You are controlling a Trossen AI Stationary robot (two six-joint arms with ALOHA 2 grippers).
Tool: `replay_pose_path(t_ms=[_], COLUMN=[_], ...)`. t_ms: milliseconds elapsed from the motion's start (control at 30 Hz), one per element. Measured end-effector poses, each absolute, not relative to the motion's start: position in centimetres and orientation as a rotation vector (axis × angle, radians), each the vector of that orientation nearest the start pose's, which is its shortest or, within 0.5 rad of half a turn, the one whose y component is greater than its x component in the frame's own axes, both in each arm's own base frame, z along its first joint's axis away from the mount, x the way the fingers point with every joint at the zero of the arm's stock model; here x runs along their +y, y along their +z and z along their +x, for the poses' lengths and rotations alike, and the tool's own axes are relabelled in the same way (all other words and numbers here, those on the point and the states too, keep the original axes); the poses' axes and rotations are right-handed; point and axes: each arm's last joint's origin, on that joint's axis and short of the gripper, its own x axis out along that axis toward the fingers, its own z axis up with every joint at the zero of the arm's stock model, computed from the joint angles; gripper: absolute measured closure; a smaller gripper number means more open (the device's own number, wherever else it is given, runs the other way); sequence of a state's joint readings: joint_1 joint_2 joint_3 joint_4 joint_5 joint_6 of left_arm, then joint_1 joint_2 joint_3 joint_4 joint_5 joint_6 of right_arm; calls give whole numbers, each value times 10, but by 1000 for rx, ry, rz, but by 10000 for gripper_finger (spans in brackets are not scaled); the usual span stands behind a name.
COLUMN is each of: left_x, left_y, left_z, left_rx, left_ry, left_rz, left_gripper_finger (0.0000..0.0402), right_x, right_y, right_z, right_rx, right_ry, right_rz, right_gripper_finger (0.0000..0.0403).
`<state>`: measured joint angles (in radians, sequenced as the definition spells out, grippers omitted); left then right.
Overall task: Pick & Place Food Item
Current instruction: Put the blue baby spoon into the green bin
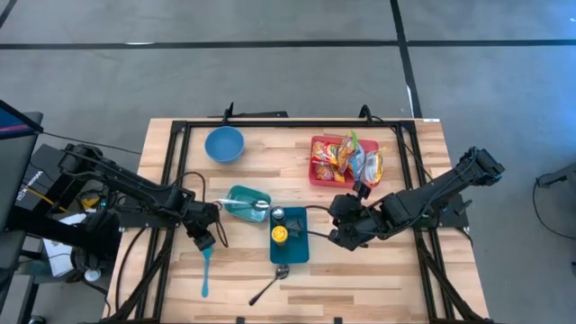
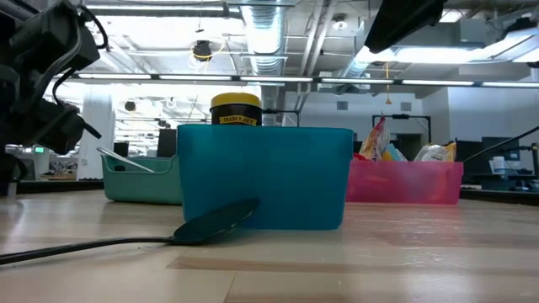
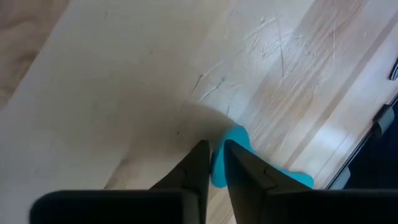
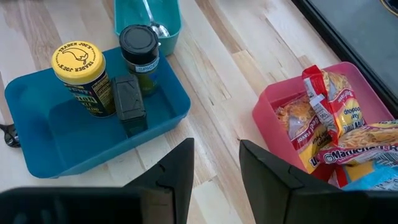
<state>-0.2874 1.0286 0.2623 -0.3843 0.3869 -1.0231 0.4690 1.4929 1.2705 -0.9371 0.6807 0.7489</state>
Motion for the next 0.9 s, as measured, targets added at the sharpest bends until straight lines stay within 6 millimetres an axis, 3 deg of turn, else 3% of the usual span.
replay_pose_path(t_ms=[200, 433, 900], left_x=[-51, -51, -57], left_y=[117, 117, 127], left_z=[132, 132, 146], left_rx=[1371, 1375, 1248], left_ry=[46, 38, -159], left_rz=[-928, -928, -963], left_gripper_finger=[396, 395, 398], right_x=[114, 114, 114], right_y=[288, 288, 289], right_z=[265, 265, 265], right_rx=[824, 824, 831], right_ry=[-521, -521, -504], right_rz=[57, 56, 20], right_gripper_finger=[281, 281, 281])
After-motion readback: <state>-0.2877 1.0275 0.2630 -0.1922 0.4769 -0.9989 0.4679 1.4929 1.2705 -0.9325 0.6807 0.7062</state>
